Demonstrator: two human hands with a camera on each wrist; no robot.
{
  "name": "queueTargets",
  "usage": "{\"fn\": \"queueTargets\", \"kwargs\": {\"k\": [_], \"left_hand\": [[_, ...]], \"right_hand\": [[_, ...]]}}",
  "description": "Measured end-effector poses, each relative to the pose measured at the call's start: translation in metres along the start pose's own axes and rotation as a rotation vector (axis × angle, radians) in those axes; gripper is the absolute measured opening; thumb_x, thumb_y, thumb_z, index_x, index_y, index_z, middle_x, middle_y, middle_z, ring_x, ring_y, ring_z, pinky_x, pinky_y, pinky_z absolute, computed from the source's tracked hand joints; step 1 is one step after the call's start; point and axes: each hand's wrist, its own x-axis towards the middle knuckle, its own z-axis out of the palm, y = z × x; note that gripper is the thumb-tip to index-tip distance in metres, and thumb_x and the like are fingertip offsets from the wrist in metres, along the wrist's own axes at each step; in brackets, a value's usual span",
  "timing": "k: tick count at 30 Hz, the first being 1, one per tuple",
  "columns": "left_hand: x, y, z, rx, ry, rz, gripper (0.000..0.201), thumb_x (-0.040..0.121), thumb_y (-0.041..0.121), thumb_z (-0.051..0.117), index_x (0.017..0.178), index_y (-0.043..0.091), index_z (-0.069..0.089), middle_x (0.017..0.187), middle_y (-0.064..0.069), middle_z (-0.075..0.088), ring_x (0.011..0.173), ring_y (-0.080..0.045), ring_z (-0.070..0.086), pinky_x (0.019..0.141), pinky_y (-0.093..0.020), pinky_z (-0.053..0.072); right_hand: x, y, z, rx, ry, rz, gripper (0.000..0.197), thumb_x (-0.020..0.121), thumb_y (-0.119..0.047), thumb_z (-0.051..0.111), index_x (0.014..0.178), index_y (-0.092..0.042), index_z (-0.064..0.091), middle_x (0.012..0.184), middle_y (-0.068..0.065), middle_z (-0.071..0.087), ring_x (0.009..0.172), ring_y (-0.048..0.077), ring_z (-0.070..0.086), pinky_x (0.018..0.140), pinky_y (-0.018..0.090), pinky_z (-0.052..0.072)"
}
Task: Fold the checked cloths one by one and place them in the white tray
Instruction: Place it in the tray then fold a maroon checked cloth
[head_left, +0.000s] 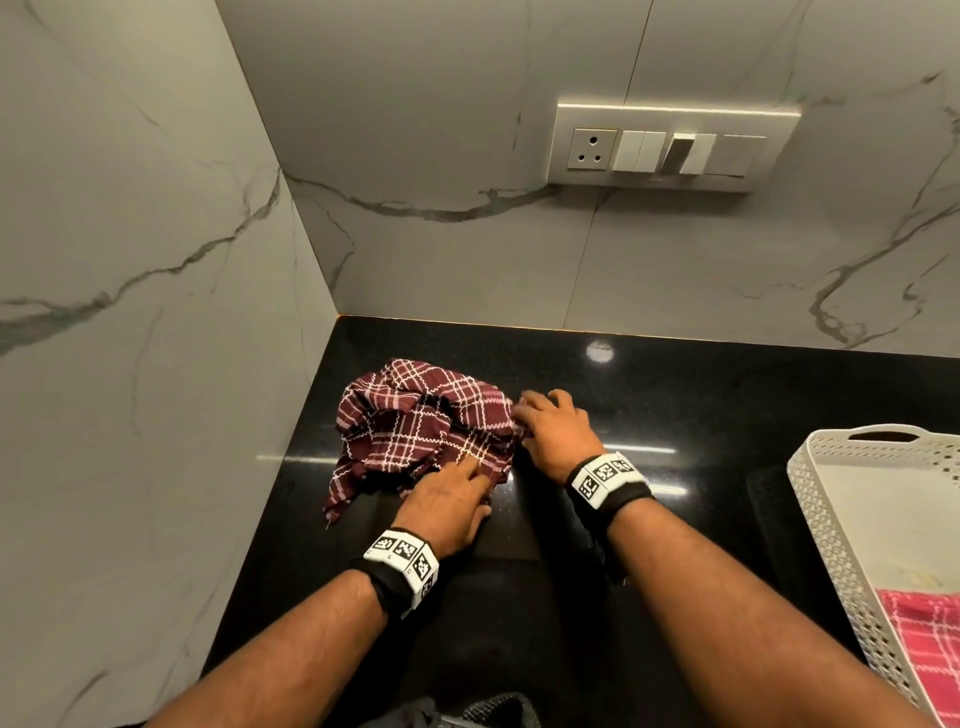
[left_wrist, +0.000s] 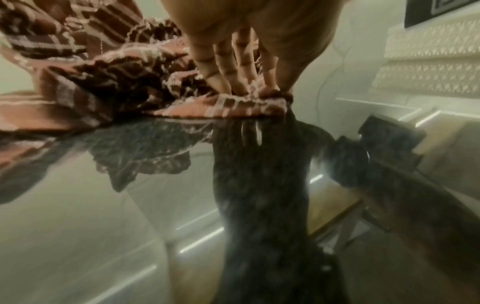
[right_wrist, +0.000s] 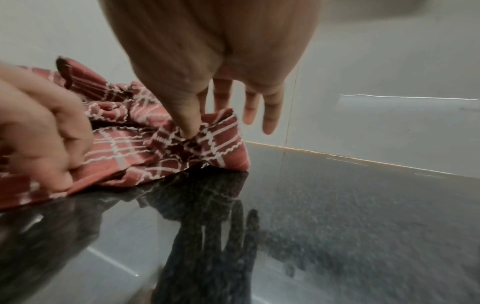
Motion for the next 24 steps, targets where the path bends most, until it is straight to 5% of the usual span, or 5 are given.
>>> {"fn": "queueTargets", "kwargs": {"k": [6,10,14,19,24], "left_hand": [[-0.005,-0.013,0.006,0.16,-0.028,0.175,0.058,0.079,0.016,0.064,0.135,0.024,0.052,0.15,-0.003,0.038,0.113,-0.024,0.049,0.089,-0.038,0.048],[0.022,-0.043,-0.005,0.138,-0.098,-0.076,0.062,0.092,0.018,0.051,0.15,0.03,0.034,0.154,-0.002,0.04,0.127,-0.028,0.05,0.098,-0.041,0.047],[0.048,-0.102,-0.024,0.207,-0.165,-0.346,0.039,0.096,0.031,0.046,0.134,0.024,0.054,0.127,-0.007,0.064,0.113,-0.031,0.062,0.094,-0.041,0.052],[0.056,-0.158,-0.032,0.074,-0.221,-0.577,0.059,0.084,0.033,0.057,0.142,0.03,0.048,0.154,-0.005,0.035,0.139,-0.037,0.033,0.114,-0.053,0.032],[0.051,-0.104,-0.048,-0.066,0.121,-0.595,0.031,0.089,0.026,0.053,0.113,0.01,0.065,0.124,-0.015,0.058,0.113,-0.036,0.055,0.099,-0.045,0.047]], "right_hand": [[0.013,-0.013,-0.035,0.355,0.369,-0.058,0.007,0.093,-0.022,0.053,0.09,-0.017,0.054,0.087,0.003,0.061,0.081,0.022,0.055,0.074,0.041,0.049],[0.008,-0.017,-0.081,0.553,0.625,0.017,0.014,0.093,-0.021,0.056,0.086,-0.013,0.048,0.068,0.001,0.055,0.064,0.026,0.053,0.059,0.036,0.043],[-0.009,-0.008,-0.104,0.582,0.782,-0.044,0.013,0.089,-0.013,0.061,0.084,-0.011,0.049,0.073,0.006,0.058,0.066,0.026,0.055,0.061,0.038,0.046],[-0.043,0.009,-0.113,0.614,0.942,-0.048,0.011,0.088,-0.002,0.059,0.092,-0.009,0.051,0.08,0.007,0.058,0.072,0.022,0.056,0.067,0.03,0.049],[-0.067,0.011,-0.107,0.559,0.775,-0.122,0.013,0.089,-0.011,0.07,0.099,-0.016,0.062,0.081,-0.012,0.061,0.076,0.002,0.062,0.068,0.013,0.049]]}}
